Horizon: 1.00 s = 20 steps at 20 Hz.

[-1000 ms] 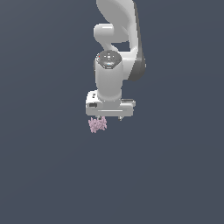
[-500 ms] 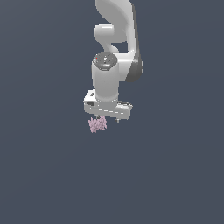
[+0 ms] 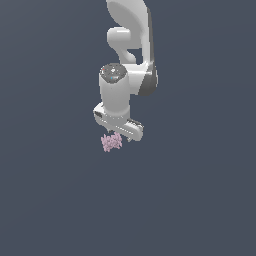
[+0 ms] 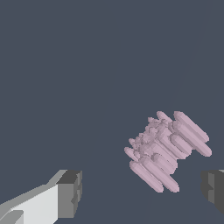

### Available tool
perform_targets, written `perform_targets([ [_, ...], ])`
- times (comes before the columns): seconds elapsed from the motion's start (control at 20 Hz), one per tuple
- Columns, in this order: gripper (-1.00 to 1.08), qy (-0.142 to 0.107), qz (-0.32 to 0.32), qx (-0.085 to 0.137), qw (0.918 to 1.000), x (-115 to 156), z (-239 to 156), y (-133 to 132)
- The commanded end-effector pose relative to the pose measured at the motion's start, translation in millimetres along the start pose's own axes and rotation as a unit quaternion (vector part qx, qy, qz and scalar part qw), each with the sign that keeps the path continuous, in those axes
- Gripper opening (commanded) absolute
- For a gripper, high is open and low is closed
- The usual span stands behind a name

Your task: Pick up the object and move it to a goal position.

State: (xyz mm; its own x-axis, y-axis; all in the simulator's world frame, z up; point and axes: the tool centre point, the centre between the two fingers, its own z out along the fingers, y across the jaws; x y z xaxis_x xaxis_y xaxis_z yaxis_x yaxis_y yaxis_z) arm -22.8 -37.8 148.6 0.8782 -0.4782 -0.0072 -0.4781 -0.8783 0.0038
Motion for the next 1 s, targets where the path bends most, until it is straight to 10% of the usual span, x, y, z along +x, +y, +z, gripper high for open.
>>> perform_targets([
  [0.0,1.00,0.000,0.041,0.000,0.9992,-0.2,3.3,5.5],
  [0.95,1.00,0.002,0.309,0.003,0.9509,-2.9,23.4,44.1],
])
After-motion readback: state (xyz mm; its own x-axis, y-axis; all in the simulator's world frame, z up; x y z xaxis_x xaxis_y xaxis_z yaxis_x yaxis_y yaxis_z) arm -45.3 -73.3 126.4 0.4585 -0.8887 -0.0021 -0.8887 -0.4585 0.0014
